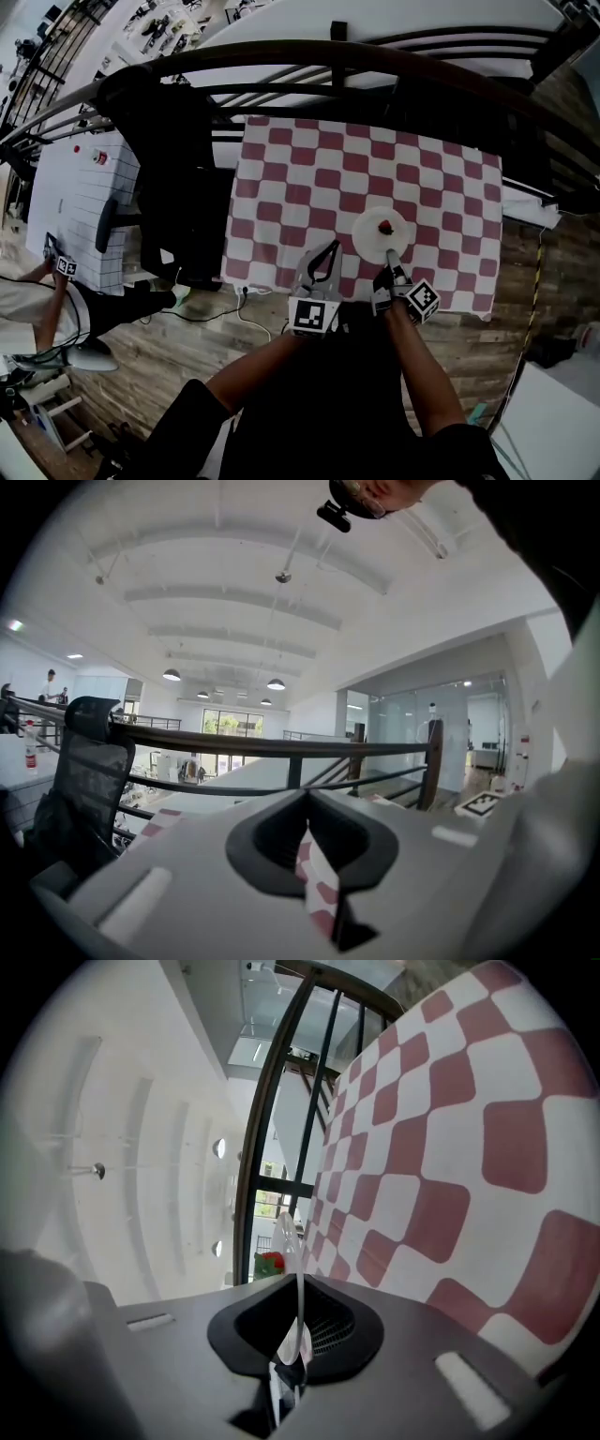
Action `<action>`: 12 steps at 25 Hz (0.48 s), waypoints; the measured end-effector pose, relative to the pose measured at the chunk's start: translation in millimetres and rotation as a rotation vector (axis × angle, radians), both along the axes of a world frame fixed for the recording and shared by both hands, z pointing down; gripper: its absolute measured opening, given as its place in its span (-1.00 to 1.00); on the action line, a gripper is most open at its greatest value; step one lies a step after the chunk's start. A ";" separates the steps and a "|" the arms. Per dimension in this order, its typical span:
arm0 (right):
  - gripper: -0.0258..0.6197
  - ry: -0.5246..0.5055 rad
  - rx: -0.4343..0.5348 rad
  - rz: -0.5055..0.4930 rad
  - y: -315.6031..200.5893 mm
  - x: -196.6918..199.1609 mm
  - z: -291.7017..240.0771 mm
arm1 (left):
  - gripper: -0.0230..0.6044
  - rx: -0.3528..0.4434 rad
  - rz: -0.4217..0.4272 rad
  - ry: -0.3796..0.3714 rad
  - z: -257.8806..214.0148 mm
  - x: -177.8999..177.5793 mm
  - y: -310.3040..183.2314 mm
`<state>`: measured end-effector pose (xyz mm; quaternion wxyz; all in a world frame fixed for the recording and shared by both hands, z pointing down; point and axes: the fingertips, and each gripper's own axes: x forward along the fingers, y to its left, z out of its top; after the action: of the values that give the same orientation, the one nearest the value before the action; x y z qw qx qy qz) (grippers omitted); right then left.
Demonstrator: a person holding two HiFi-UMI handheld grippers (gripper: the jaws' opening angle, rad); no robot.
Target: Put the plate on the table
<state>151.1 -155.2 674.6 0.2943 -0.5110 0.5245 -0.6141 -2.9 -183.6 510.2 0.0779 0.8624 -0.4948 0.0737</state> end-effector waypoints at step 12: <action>-0.89 0.006 -0.043 -0.061 -33.8 12.2 66.2 | -0.90 -0.057 -0.044 -0.025 23.7 9.5 -32.4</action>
<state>163.3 -189.0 740.8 0.2630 -0.5029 0.5275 -0.6322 6.6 -216.0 533.9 0.0979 0.8479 -0.5121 0.0967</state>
